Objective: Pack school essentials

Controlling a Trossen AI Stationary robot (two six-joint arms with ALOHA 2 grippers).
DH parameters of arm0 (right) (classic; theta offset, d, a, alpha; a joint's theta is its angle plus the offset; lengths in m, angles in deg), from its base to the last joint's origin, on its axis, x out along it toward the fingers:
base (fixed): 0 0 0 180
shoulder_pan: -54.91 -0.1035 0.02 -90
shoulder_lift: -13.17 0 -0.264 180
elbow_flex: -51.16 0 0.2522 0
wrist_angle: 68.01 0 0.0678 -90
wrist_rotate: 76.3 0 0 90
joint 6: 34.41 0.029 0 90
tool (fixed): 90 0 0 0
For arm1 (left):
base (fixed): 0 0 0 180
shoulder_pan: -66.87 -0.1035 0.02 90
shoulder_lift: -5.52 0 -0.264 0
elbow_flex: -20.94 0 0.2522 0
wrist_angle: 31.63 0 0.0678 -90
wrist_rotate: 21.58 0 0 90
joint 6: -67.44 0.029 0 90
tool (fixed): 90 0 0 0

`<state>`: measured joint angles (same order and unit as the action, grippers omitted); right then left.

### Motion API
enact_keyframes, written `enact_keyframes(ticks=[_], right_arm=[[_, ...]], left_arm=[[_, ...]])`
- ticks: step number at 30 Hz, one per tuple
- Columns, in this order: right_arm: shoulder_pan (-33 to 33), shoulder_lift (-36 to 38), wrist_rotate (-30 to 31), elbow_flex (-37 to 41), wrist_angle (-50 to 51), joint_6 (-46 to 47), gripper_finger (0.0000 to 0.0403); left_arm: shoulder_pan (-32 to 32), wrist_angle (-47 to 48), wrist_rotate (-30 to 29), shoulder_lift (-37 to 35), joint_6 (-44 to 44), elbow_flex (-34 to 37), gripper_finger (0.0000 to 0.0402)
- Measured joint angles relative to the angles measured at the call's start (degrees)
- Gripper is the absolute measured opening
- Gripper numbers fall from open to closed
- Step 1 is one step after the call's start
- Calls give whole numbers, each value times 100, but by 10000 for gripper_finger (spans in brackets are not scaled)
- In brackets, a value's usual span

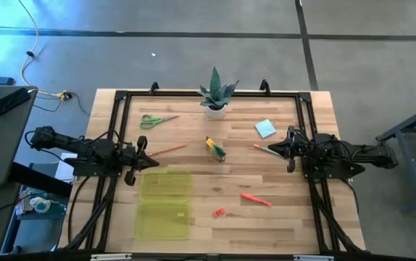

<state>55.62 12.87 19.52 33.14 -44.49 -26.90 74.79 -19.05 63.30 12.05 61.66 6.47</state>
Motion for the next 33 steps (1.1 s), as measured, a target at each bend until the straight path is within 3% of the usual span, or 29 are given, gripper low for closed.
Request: enact_keyframes(ticks=[12, 25, 33], right_arm=[[2, 0, 0, 0, 0, 0, 0], [0, -1, 1, 0, 0, 0, 0], [2, -2, 2, 0, 0, 0, 0]], left_arm=[[1, 1, -2, -2, 438, -2, 1], [-2, -43, -171, -1, 364, 0, 1], [-3, -54, -327, 51, -304, 0, 49]])
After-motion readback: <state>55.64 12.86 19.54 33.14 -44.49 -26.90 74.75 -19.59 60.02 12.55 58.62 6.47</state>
